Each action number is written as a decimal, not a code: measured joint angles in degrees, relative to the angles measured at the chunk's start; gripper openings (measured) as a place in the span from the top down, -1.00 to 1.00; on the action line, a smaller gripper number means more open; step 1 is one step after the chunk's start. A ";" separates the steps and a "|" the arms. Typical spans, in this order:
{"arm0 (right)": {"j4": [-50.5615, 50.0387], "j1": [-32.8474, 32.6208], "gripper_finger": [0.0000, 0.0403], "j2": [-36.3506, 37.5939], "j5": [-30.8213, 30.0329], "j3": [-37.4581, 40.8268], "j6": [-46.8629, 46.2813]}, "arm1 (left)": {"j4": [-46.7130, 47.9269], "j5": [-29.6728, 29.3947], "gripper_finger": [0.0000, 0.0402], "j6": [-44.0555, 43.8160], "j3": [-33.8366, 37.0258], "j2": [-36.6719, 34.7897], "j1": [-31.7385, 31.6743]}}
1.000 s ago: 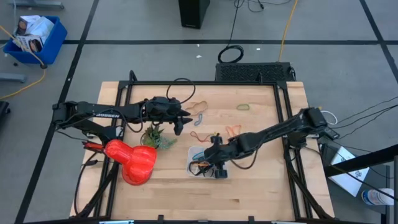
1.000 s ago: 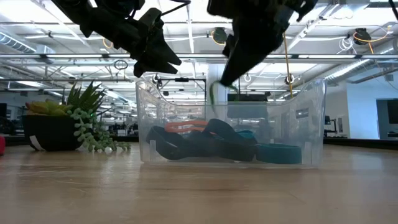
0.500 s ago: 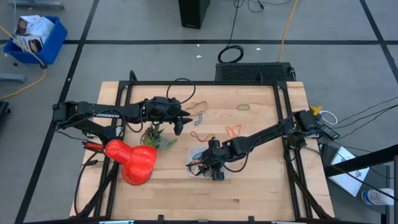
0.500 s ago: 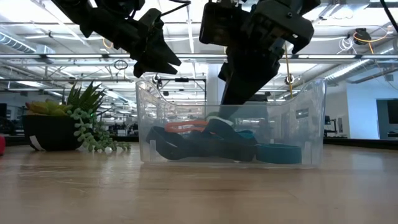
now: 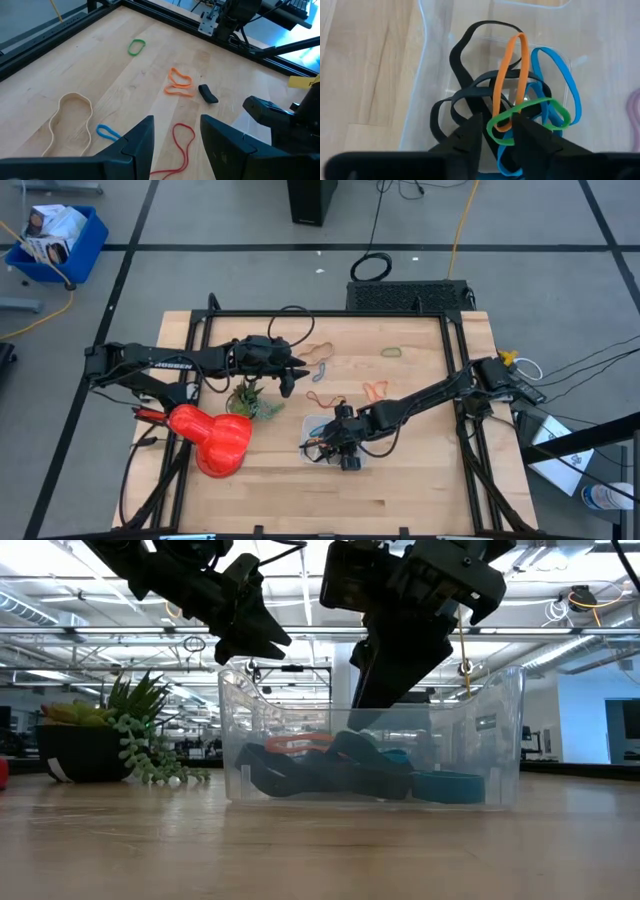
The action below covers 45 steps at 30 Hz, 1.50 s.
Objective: Pick and place rubber bands into bin
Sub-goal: Put the bottom green rubber band into the bin, then put the small black rubber band into the bin
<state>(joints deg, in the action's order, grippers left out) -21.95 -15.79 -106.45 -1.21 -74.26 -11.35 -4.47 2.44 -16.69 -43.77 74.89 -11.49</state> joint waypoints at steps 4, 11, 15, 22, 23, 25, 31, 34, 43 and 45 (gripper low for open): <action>-0.45 0.11 0.34 3.59 -0.01 0.07 0.60 | 0.00 0.02 0.16 0.00 0.00 -0.01 0.00; -6.75 1.21 0.28 16.20 -0.17 0.07 5.91 | 0.17 0.02 0.16 -0.13 0.00 -0.01 0.00; -12.65 1.21 0.30 23.39 -2.03 0.04 11.05 | 0.48 0.31 0.16 -0.13 0.00 -0.01 0.00; -23.74 2.52 0.36 29.87 -11.12 0.02 11.09 | 0.50 0.35 0.16 0.02 0.00 -0.01 0.00; -25.26 3.01 0.37 30.07 -11.11 0.03 10.59 | 0.48 0.35 0.16 0.07 0.00 -0.01 0.00; -26.34 3.76 0.38 30.11 -11.10 1.07 10.29 | 0.49 0.37 0.16 0.09 0.00 -0.01 0.00; -24.22 6.30 0.40 30.07 -10.99 11.78 12.51 | 0.48 0.39 0.16 0.13 0.00 -0.01 0.00; -19.88 7.59 0.40 30.00 -11.01 18.59 14.07 | 0.48 0.42 0.16 0.20 0.00 0.00 0.00; 4.48 9.75 0.41 30.03 -4.62 34.22 15.11 | 0.46 0.44 0.16 0.46 0.00 0.01 0.00; 7.51 9.84 0.42 30.03 -4.66 36.53 15.13 | 0.46 0.44 0.16 0.46 0.00 -0.01 0.00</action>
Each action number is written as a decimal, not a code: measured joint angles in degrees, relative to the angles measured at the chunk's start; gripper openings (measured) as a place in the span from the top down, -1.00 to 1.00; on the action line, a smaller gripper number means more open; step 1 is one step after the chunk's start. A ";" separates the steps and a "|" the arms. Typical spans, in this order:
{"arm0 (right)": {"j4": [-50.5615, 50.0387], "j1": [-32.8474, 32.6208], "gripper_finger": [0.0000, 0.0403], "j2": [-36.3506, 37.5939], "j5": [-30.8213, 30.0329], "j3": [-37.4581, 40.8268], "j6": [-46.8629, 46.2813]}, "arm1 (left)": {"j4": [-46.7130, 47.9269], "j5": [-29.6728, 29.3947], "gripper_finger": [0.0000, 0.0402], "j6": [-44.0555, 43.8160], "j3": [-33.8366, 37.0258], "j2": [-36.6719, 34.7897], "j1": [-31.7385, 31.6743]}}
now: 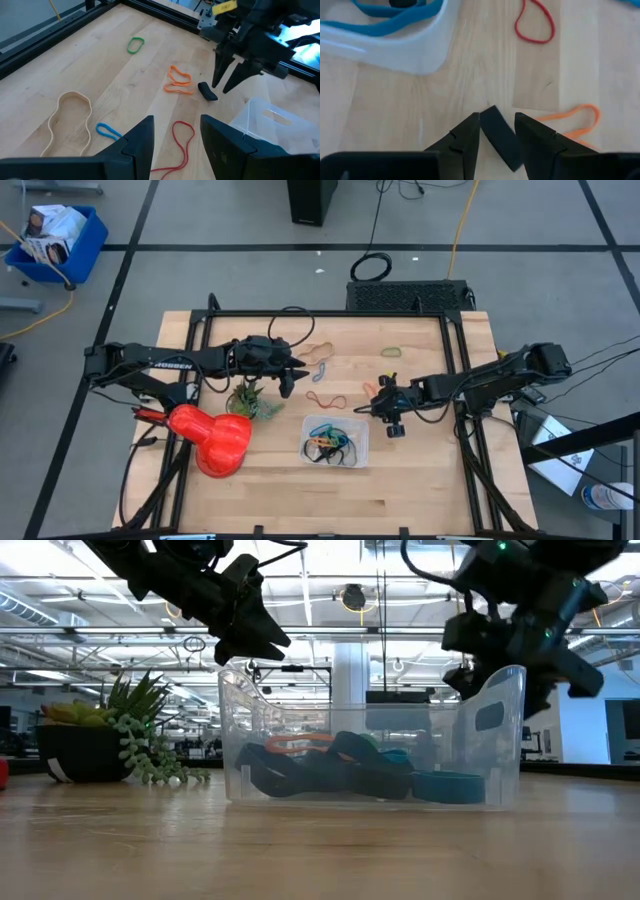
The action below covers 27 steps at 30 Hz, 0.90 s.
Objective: Pick and place rubber bands into bin
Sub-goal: Put the small black rubber band into the bin
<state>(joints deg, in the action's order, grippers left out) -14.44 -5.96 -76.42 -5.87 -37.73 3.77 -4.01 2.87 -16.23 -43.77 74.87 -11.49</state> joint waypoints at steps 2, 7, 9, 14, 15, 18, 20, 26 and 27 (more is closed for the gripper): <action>3.67 -0.01 0.42 0.00 0.00 2.13 0.02 | 0.00 0.00 0.16 0.00 0.00 0.00 0.00; 10.94 -0.50 0.42 -0.01 -0.04 5.68 0.11 | 0.00 0.00 0.16 0.00 0.00 0.00 0.00; 11.38 -0.56 0.42 -0.47 -0.13 6.19 0.23 | 0.00 -0.02 0.16 0.00 0.00 0.01 0.00; 13.23 -0.57 0.43 -3.14 -0.31 6.55 0.32 | -0.02 -1.17 0.16 0.00 0.00 0.02 0.00; 13.48 -0.57 0.43 -3.62 -0.44 6.55 0.64 | -0.02 -1.33 0.16 -0.02 0.00 0.02 0.00; 13.81 -0.59 0.43 -5.82 -4.15 6.53 1.46 | -0.04 -1.43 0.16 -0.02 0.00 0.00 0.00; 13.84 -0.59 0.43 -6.95 -6.25 6.46 0.88 | -0.04 -1.44 0.16 -0.02 0.00 0.01 0.00; 14.04 -0.59 0.47 -9.65 -6.81 6.31 -2.42 | 0.16 -1.44 0.16 0.00 0.00 0.02 0.00; 14.03 -0.57 0.50 -9.78 -6.70 6.31 -3.21 | 0.31 -1.44 0.16 -0.01 0.00 0.01 0.00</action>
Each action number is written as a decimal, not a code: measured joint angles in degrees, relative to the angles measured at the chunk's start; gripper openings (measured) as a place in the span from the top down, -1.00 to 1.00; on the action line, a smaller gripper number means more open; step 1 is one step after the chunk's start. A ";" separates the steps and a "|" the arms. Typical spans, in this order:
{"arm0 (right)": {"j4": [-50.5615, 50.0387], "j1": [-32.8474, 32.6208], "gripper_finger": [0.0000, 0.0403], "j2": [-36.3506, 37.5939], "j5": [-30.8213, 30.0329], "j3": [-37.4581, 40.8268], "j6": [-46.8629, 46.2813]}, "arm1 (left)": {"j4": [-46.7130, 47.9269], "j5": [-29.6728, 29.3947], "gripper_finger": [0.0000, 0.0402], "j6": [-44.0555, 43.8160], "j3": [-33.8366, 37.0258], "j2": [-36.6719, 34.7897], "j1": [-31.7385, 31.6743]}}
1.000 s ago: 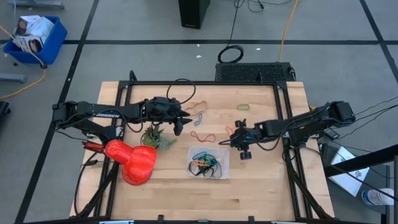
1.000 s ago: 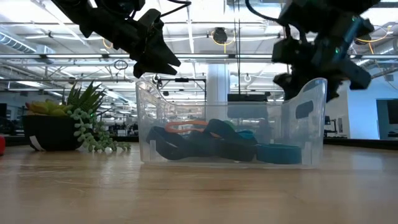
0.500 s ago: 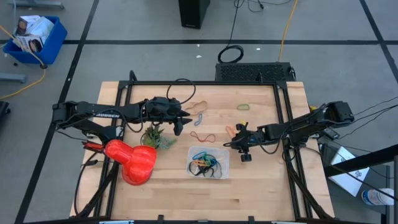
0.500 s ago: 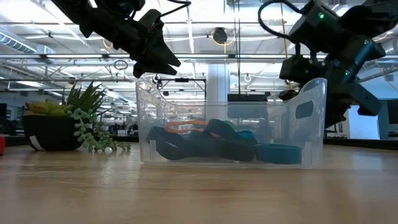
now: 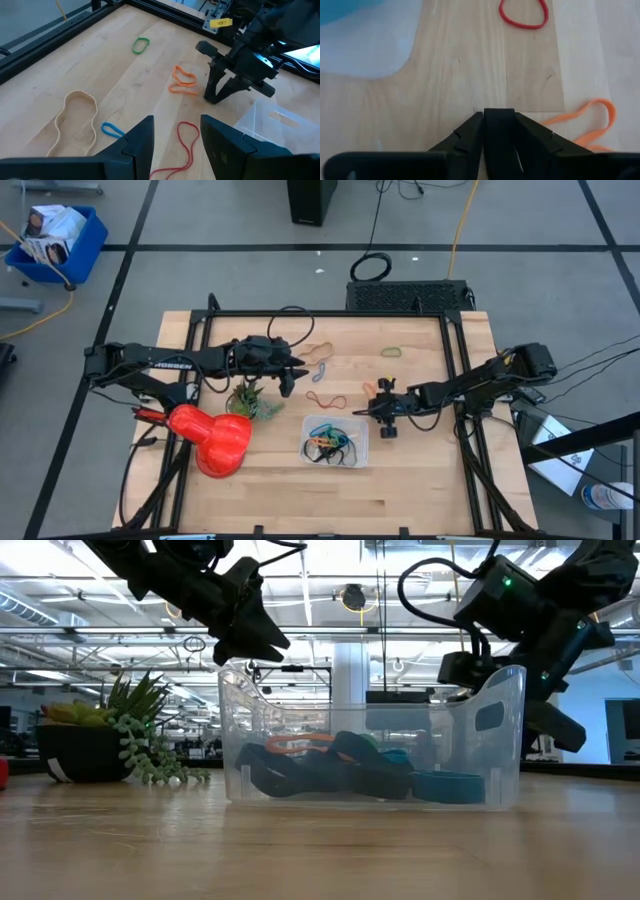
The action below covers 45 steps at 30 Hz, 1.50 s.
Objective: Pick and place rubber bands into bin
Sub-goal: Put the small black rubber band into the bin
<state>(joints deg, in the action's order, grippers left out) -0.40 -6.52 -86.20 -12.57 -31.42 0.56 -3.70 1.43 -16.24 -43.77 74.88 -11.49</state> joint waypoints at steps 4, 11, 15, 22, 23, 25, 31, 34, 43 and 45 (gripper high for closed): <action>-0.20 0.00 0.68 -0.06 0.39 0.02 -1.55 | 0.13 -0.02 0.16 0.05 0.00 0.00 0.00; -0.40 -0.02 0.97 0.23 0.43 0.09 -2.09 | 0.13 -0.02 0.16 0.55 0.00 0.01 0.00; -0.36 -0.01 0.97 1.42 -0.56 0.17 -5.64 | 0.15 -0.02 0.16 0.54 0.00 0.00 0.00; -1.44 0.09 0.99 7.19 -1.01 0.54 -7.41 | 0.20 -0.02 0.16 0.54 0.00 0.01 0.00; -1.40 0.04 0.99 8.61 -1.04 0.49 -7.41 | 0.20 -0.02 0.16 0.54 0.00 -0.01 0.00; -1.74 0.02 0.99 11.75 -1.32 0.42 -7.87 | 0.17 -0.02 0.16 0.54 0.00 0.01 0.00; -0.87 0.04 1.00 21.68 -6.85 0.35 -9.59 | 0.20 -0.02 0.16 0.06 0.00 0.00 0.00; 1.26 0.04 1.00 26.72 -6.92 0.35 -9.57 | 0.20 -0.02 0.16 -0.41 0.00 0.01 0.00; 16.82 0.09 1.00 37.32 -2.65 0.28 -8.19 | 0.20 -0.02 0.16 -0.44 0.00 0.00 0.00; 19.01 0.07 1.00 38.50 -0.80 0.28 -7.51 | 0.20 -0.02 0.16 -0.44 0.00 -0.01 0.00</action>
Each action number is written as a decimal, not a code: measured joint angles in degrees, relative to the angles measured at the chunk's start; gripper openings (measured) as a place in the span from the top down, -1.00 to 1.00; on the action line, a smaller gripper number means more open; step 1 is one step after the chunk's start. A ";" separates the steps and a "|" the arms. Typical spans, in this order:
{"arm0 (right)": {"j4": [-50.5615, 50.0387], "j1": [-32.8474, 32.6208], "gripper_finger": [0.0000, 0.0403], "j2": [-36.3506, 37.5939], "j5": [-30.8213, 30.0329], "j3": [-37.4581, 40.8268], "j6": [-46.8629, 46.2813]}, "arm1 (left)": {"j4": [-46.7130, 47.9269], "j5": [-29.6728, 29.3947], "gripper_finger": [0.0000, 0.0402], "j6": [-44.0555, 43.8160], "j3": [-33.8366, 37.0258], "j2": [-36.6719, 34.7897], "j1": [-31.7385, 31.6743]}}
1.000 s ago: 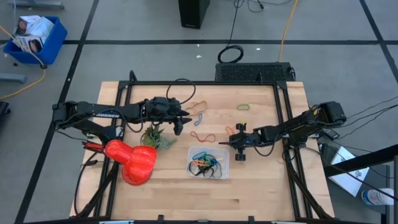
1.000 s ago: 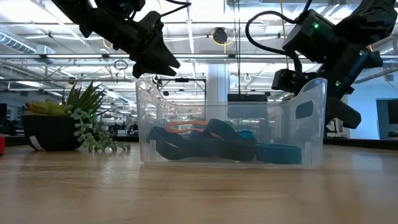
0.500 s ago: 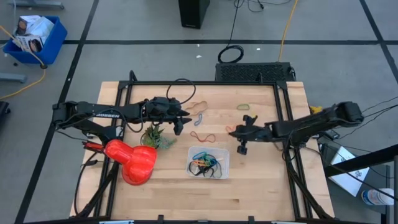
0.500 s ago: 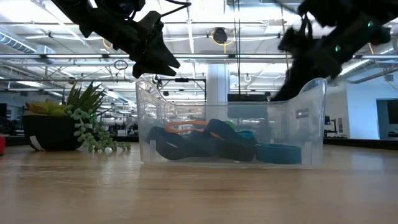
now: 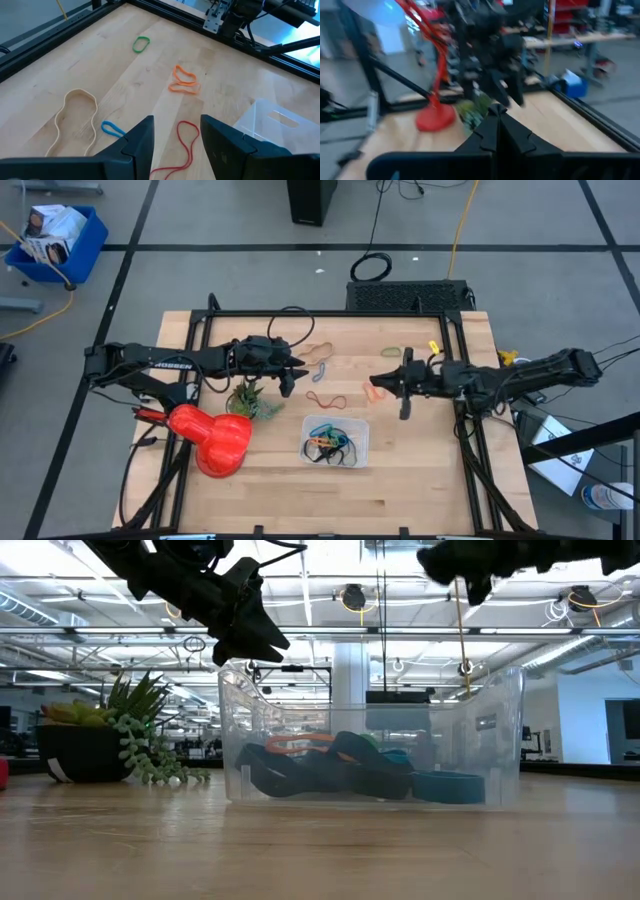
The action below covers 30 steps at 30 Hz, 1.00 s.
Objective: Pick and place rubber bands into bin
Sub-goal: Put the small black rubber band into the bin
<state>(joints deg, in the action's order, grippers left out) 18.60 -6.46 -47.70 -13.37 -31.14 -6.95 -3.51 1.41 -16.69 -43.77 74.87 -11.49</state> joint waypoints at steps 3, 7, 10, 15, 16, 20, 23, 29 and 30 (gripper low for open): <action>1.08 -0.01 1.00 1.08 1.47 -0.02 0.28 | 0.00 0.00 0.16 -0.02 0.00 0.00 0.00; 0.84 0.00 1.00 1.14 1.81 -0.02 0.66 | 0.00 0.00 0.16 -0.02 0.00 0.01 0.00; 1.53 0.00 1.00 0.61 2.96 -0.03 0.68 | 0.00 0.00 0.16 0.03 0.00 0.00 0.00; -1.33 -0.32 1.00 -2.11 3.04 -3.34 0.64 | -0.04 0.00 0.16 0.28 0.00 0.02 0.00; -3.72 -0.51 1.00 -3.15 3.00 -5.02 0.93 | -0.04 0.00 0.16 0.28 0.00 0.02 0.00; -15.19 -1.92 1.00 -9.49 3.02 -14.48 2.97 | -0.06 0.00 0.16 0.44 0.00 0.02 0.00; -23.84 -3.34 1.00 -15.93 3.02 -22.90 4.57 | -0.07 0.00 0.16 0.44 0.00 0.00 0.00; -35.40 -5.96 1.00 -29.76 4.94 -35.50 5.29 | -0.02 -0.02 0.16 0.44 0.00 0.02 0.00; -35.49 -6.16 1.00 -31.82 6.02 -36.42 5.27 | 0.05 0.00 0.16 0.44 0.00 0.01 0.00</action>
<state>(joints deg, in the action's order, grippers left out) -16.89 -12.62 -79.52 -7.35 -67.56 -1.68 -3.45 1.41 -16.25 -43.77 74.88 -11.49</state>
